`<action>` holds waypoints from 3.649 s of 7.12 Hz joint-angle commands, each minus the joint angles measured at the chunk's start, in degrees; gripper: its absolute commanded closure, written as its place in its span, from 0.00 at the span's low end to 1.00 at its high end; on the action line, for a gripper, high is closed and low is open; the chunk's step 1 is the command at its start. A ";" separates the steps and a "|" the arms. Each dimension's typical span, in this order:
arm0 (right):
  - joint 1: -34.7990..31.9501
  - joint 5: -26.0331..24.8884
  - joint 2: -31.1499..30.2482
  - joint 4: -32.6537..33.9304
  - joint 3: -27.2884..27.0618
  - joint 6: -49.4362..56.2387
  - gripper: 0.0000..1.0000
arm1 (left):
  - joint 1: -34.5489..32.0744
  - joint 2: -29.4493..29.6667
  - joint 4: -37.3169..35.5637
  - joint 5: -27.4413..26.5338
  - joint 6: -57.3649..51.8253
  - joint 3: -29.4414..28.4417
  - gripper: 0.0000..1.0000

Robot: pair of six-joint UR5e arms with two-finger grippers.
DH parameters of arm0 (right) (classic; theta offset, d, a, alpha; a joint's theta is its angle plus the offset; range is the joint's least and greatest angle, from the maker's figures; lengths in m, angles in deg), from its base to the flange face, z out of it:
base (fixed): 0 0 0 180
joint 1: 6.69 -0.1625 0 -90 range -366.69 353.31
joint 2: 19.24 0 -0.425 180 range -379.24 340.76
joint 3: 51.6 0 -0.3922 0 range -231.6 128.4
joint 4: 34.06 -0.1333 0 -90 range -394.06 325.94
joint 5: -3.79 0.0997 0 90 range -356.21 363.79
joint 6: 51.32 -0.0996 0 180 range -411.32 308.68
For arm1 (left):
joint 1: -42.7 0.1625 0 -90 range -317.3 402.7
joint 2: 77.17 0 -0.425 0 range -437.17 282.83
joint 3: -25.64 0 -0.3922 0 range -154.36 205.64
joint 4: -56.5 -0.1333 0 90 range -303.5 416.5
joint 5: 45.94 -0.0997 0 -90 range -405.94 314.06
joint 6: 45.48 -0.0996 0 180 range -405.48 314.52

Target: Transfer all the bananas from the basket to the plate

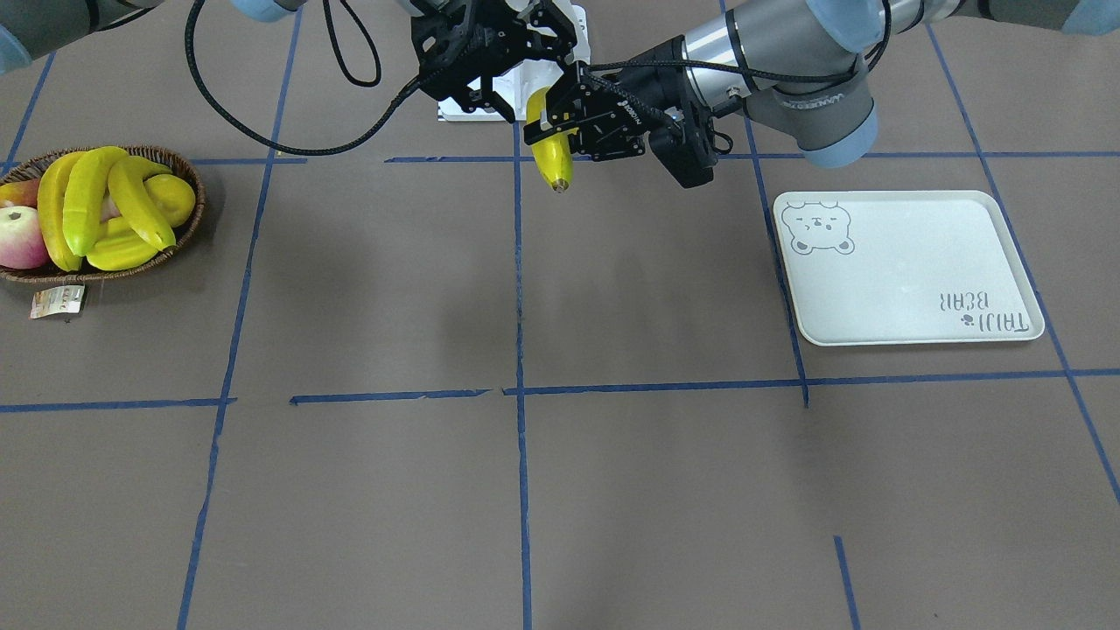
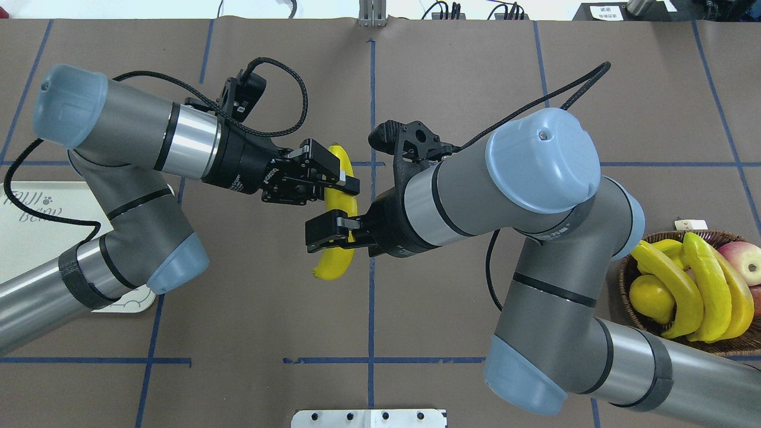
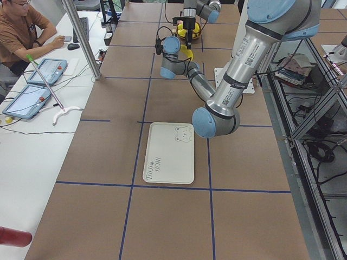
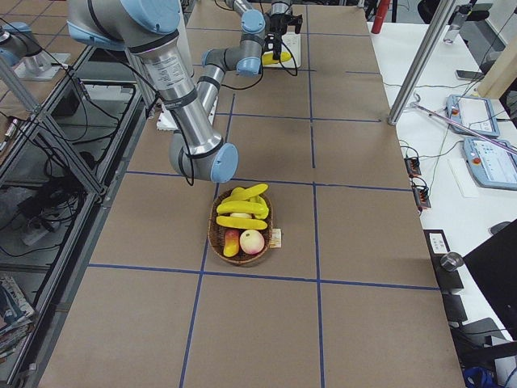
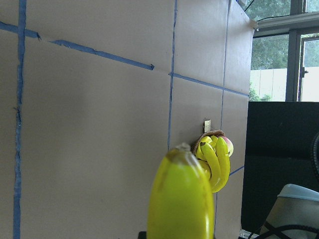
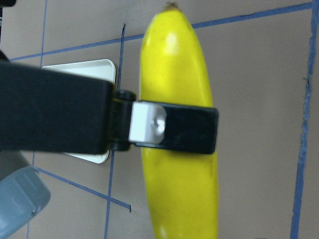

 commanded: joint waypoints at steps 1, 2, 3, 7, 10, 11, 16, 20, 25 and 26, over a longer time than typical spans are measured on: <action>0.00 0.01 -0.11 -0.02 -2.02 -0.62 0.00 | -0.11 -0.54 -2.86 -0.24 0.03 -0.24 1.00; -0.44 -0.17 -0.29 0.07 -2.90 -0.70 0.00 | -2.55 -2.55 -6.20 -0.07 -0.23 -0.06 1.00; -0.96 -1.39 -1.16 0.16 -4.04 -0.71 0.00 | -6.05 -5.87 -8.06 0.02 -0.76 0.37 1.00; -2.63 -6.14 -10.46 0.51 -8.27 -0.62 0.00 | -17.22 -26.07 -13.58 0.55 -22.92 0.73 1.00; -4.13 -6.32 -14.43 0.51 -9.06 -0.62 0.00 | -23.04 -37.96 -20.01 -0.42 -41.94 0.11 1.00; -4.22 -6.41 -14.53 0.60 -8.97 -0.62 0.00 | -22.96 -39.90 -20.29 -1.03 -43.20 -0.58 1.00; -4.57 -6.76 -15.14 0.69 -8.80 -0.62 0.00 | -22.26 -38.88 -23.02 -1.21 -43.39 -6.90 1.00; -5.27 -6.67 -15.14 0.69 -8.97 -0.62 0.00 | -22.35 -37.99 -22.40 -3.41 -46.79 -9.38 0.01; -11.94 -5.97 -33.87 1.04 -14.83 1.39 0.00 | -27.95 -37.99 -26.00 3.09 -48.14 0.52 0.01; -13.08 -5.88 -40.82 1.04 -16.52 6.28 0.00 | -28.06 -38.25 -26.00 3.09 -48.14 1.34 0.01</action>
